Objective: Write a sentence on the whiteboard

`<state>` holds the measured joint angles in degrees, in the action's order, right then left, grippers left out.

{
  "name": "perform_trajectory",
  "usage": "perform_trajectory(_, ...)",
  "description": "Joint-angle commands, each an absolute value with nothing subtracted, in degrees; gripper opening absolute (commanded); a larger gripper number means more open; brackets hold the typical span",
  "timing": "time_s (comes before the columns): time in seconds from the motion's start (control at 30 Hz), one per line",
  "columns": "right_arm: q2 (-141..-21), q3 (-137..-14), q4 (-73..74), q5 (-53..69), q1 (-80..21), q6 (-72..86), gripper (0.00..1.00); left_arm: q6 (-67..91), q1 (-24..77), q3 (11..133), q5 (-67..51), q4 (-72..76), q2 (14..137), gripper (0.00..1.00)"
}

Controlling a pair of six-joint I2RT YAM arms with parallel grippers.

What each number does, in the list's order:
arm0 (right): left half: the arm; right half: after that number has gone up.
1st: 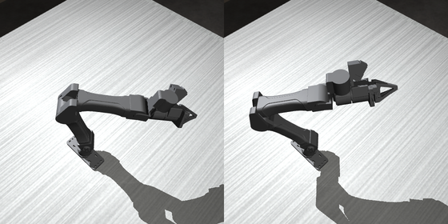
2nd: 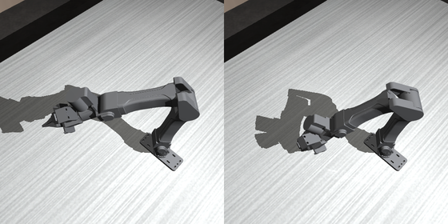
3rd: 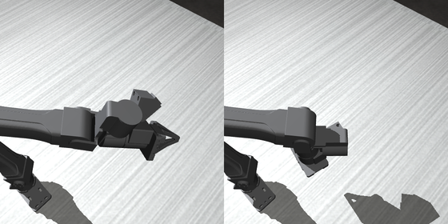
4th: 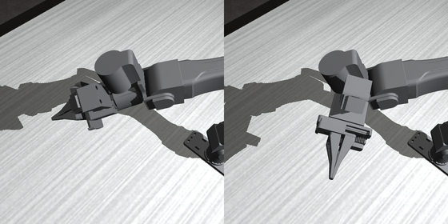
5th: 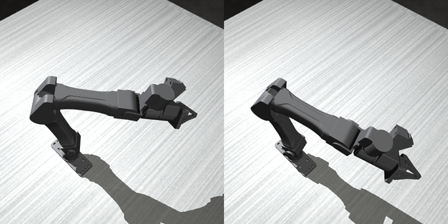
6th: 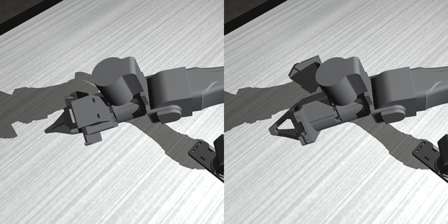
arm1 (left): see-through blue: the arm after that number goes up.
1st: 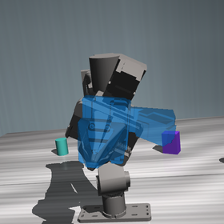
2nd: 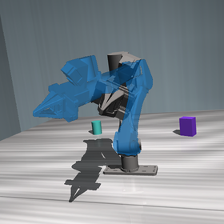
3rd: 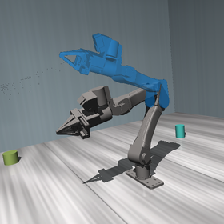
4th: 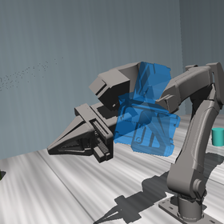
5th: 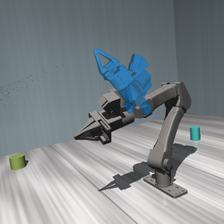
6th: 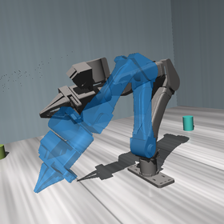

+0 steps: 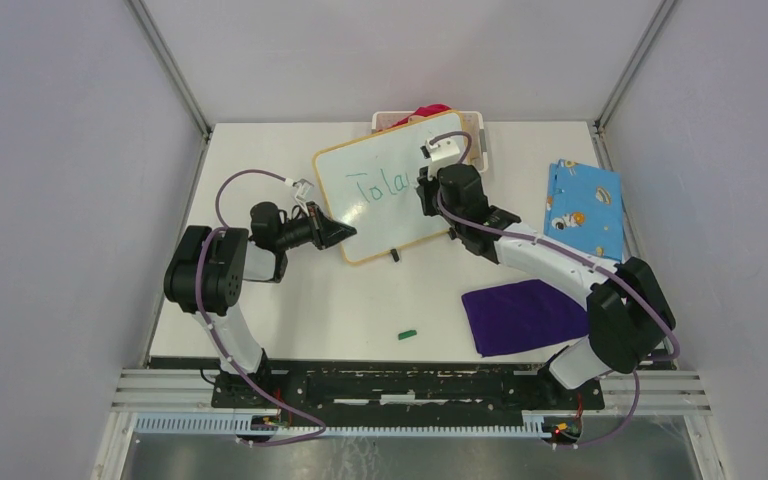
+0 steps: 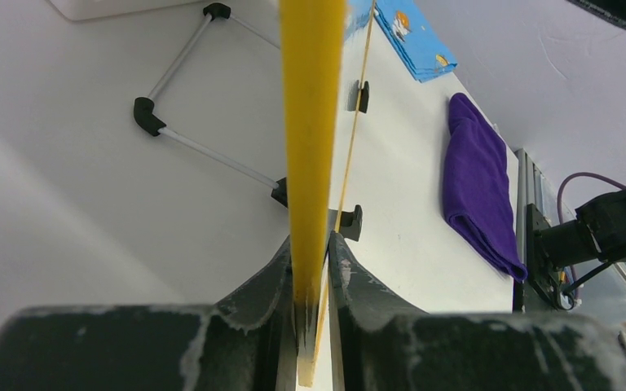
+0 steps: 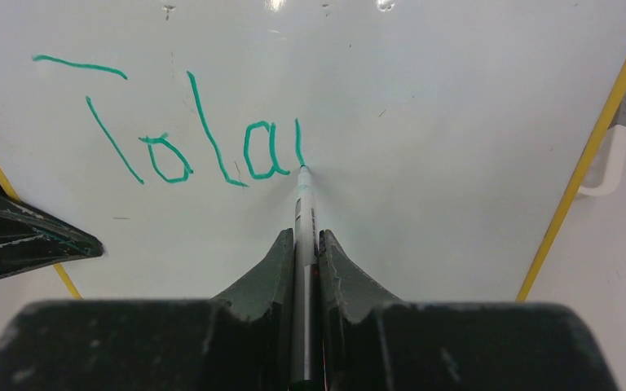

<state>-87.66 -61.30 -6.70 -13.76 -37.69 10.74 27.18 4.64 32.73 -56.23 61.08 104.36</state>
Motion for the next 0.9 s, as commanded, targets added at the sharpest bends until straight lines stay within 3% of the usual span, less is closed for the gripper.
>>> perform_trajectory(0.0,-85.76,-59.71,-8.2,-14.75,-37.0,11.37,0.0,26.37,4.22,33.5,-52.99,58.8,105.4,0.22)
perform_trajectory(0.87,-87.23,-67.26,-7.69,-13.4,-35.4,10.89,0.0,26.37,4.22,33.56,-53.09,58.63,105.46,0.22)
